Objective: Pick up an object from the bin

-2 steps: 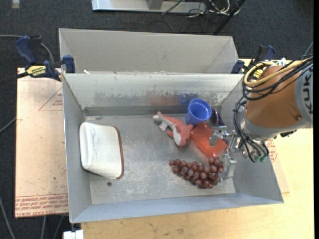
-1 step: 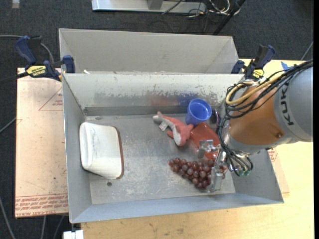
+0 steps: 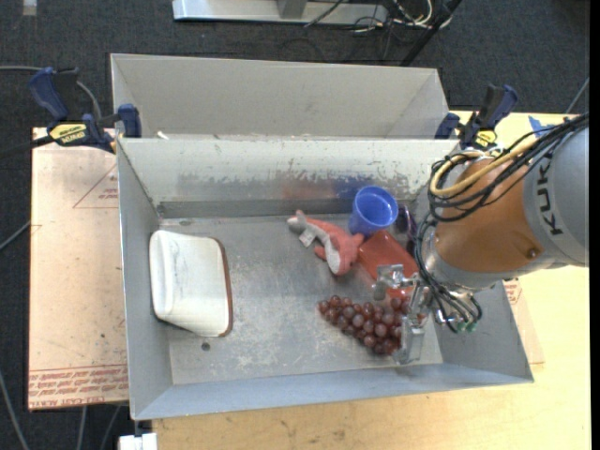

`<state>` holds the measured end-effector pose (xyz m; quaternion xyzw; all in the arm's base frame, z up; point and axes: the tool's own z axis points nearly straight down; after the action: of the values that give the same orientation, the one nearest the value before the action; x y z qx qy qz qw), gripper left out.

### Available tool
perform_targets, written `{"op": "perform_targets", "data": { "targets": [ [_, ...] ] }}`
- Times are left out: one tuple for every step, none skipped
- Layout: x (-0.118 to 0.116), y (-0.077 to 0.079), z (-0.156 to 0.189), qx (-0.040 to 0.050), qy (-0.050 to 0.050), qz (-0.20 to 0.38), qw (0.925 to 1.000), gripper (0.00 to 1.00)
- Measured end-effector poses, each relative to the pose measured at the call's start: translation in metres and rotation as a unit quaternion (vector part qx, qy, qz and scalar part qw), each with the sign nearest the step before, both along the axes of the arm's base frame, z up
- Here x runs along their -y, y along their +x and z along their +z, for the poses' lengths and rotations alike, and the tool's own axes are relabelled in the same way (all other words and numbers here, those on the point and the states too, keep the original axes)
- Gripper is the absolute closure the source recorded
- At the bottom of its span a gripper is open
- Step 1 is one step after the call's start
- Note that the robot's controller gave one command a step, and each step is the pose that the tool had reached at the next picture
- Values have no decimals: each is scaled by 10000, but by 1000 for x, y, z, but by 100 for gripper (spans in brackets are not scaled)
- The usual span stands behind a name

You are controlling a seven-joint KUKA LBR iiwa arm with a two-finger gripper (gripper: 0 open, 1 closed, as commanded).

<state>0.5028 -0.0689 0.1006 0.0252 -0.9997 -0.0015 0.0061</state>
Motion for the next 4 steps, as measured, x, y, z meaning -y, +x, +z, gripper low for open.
{"op": "perform_targets", "data": {
  "targets": [
    [-2, 3, 45, 81, -10, -8, 10000, 0],
    [-11, -8, -21, 37, -1, -286, 9996, 0],
    [-14, -6, -39, 137, -8, -622, 9980, 100],
    [-14, -7, -38, 131, -8, -651, 9978, 100]
  ]
}}
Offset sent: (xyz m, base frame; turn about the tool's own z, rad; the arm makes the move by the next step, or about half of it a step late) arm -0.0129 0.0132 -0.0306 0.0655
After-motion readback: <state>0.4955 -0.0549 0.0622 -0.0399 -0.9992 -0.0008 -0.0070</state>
